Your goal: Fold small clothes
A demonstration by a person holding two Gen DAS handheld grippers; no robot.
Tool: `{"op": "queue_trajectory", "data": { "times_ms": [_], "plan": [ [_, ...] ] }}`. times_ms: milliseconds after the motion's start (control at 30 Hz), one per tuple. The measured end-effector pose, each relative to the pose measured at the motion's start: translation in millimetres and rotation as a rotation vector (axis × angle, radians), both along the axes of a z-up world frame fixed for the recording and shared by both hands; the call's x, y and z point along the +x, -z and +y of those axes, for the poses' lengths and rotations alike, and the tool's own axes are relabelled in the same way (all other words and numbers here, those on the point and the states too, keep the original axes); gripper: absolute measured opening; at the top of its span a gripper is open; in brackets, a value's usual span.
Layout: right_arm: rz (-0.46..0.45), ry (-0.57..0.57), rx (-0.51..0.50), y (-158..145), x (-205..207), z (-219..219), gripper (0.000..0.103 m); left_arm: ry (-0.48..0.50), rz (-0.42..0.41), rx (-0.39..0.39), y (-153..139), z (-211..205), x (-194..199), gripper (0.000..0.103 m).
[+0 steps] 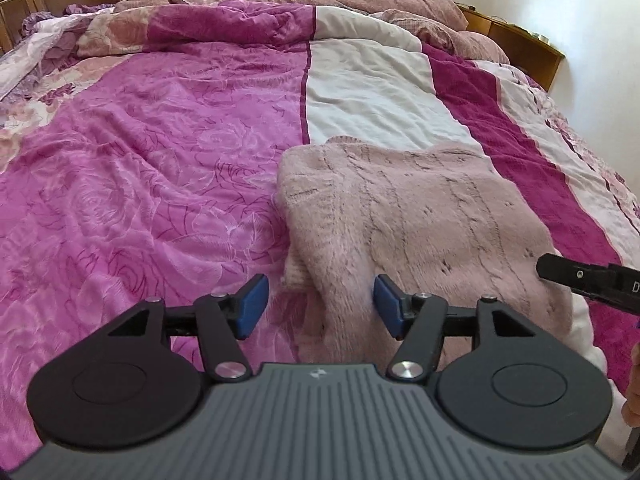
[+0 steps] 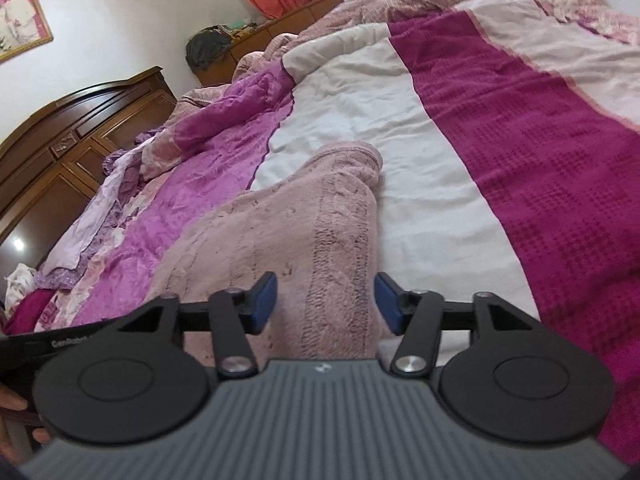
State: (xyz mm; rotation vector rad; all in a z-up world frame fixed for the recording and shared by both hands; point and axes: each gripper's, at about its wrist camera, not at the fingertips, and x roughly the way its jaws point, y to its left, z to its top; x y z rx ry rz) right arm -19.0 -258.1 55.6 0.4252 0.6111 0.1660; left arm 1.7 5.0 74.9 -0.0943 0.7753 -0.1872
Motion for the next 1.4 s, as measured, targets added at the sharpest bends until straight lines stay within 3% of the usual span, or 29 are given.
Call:
{"op": "queue_trajectory", "data": {
  "times_ms": [167,400,600,733,967,1400],
  "plan": [
    [-0.044,-0.016,-0.082,-12,-19,12,0.074,-0.042,-0.006,0.009,-6,-3,-21,0.077],
    [-0.020,-0.022,-0.189,-7,-40,25,0.080,-0.046,0.020,0.057,7,-21,-39,0.085],
    [0.089,-0.009,-0.227,15,-42,32,0.080,-0.055,0.132,0.071,27,-34,-39,0.085],
    [0.197,0.022,-0.222,35,-38,32,0.080,-0.072,0.165,0.117,39,-38,-38,0.085],
    [0.178,0.006,-0.297,42,-40,45,0.086,-0.077,0.152,0.152,45,-43,-39,0.088],
    [0.162,-0.002,-0.316,45,-40,48,0.092,-0.083,0.139,0.179,49,-45,-37,0.094]
  ]
}}
